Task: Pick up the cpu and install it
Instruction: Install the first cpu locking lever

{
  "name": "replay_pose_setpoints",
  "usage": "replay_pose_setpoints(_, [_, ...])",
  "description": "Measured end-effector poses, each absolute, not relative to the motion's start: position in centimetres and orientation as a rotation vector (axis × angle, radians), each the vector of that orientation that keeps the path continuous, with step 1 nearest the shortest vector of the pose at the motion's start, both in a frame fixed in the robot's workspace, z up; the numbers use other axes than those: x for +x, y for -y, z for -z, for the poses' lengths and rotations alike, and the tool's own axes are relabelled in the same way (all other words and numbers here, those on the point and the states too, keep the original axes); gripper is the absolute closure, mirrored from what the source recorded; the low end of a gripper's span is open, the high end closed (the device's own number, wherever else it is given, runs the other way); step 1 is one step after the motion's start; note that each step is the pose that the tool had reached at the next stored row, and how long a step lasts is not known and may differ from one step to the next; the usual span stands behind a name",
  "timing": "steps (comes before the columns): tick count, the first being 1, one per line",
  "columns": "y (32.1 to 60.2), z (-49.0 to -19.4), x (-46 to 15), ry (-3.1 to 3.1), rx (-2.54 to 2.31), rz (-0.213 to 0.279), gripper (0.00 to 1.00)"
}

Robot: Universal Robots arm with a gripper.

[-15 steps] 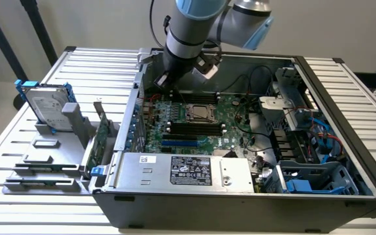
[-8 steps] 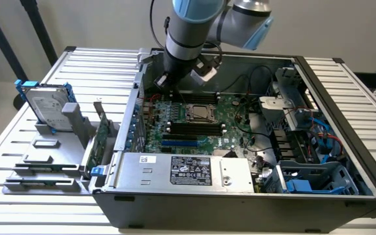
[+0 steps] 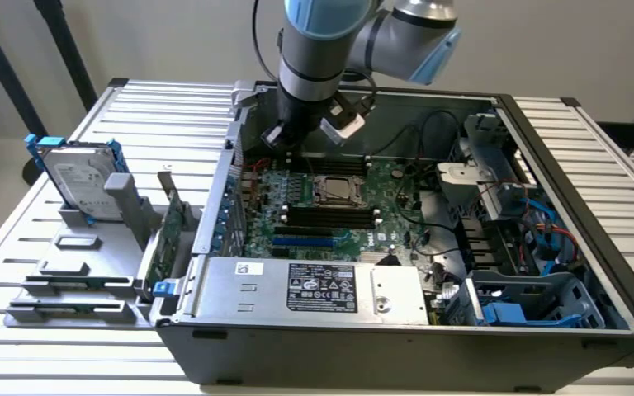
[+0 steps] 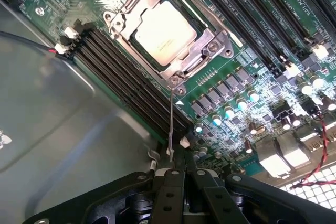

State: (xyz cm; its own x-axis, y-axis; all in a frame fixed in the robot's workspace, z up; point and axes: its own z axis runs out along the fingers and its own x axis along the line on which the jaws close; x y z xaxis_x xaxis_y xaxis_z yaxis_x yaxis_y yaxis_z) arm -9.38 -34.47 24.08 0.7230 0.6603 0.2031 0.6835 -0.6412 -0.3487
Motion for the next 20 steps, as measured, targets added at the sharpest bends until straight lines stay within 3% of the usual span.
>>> replay_pose_setpoints(20, [34.48, -24.47, -9.00, 0.956, -2.568, 0.192, 0.89])
